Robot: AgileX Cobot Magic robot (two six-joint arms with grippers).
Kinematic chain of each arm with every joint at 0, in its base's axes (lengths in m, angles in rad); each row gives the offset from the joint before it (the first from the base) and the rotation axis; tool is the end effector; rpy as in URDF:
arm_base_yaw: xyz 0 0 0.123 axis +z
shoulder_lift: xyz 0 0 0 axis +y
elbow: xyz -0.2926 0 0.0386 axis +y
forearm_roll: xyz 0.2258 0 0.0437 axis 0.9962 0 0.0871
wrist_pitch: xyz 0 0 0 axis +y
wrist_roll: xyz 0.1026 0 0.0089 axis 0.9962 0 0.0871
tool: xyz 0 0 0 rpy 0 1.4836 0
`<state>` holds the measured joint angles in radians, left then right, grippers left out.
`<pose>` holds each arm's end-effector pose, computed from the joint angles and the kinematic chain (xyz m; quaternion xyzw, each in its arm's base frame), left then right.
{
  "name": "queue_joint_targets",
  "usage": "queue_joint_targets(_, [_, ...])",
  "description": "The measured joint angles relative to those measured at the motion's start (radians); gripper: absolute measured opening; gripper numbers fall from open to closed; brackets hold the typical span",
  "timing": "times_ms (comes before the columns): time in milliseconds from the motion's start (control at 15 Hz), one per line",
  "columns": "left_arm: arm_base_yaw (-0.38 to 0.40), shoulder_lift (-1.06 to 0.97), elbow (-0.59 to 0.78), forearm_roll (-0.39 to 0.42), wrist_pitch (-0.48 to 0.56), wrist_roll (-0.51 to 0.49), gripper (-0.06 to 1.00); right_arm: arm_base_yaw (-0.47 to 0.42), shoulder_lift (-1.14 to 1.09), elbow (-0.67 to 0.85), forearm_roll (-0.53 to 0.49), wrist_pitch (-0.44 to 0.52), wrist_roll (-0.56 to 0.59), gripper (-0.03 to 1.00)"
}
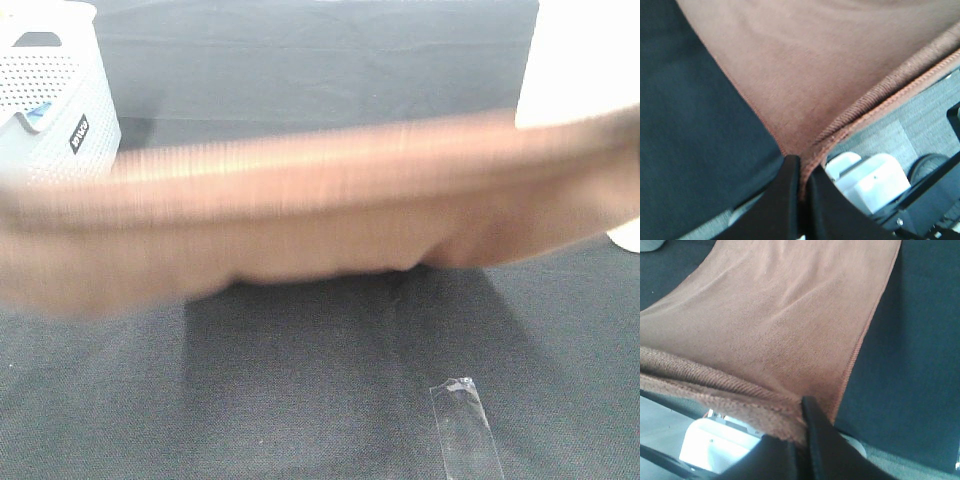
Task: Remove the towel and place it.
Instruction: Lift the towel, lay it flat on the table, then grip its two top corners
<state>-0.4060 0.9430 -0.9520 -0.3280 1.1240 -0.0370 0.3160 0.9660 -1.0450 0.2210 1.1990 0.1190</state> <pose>0.1145 -0.0818 0.3449 0.1464 0.9395 -0.2150 0.2228 0.1259 0.0633 0.3609 -0.0830 0.9546 0.1641 0.2342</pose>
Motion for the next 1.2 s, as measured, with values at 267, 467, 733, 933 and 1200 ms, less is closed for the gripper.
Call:
queue_joint_targets(267, [0.001,-0.006,0.116,-0.061,0.002,-0.003,0.0,-0.001,-0.106,0.175,0.047,-0.002,0.003,0.01])
queue_joint_targets(467, [0.004,-0.009,0.262,-0.118,0.015,-0.006,0.0,-0.003,-0.128,0.304,0.106,-0.003,0.004,0.01])
queue_joint_targets(733, [0.004,0.052,0.311,-0.136,0.018,-0.006,0.0,-0.003,-0.033,0.402,0.118,-0.006,-0.014,0.01])
queue_joint_targets(933, [0.008,0.151,0.324,-0.151,0.019,0.009,0.0,-0.005,0.056,0.416,0.118,-0.006,-0.05,0.01])
queue_joint_targets(1200, [0.011,0.28,0.324,-0.185,0.025,0.037,0.0,-0.012,0.178,0.478,0.115,-0.008,-0.08,0.01])
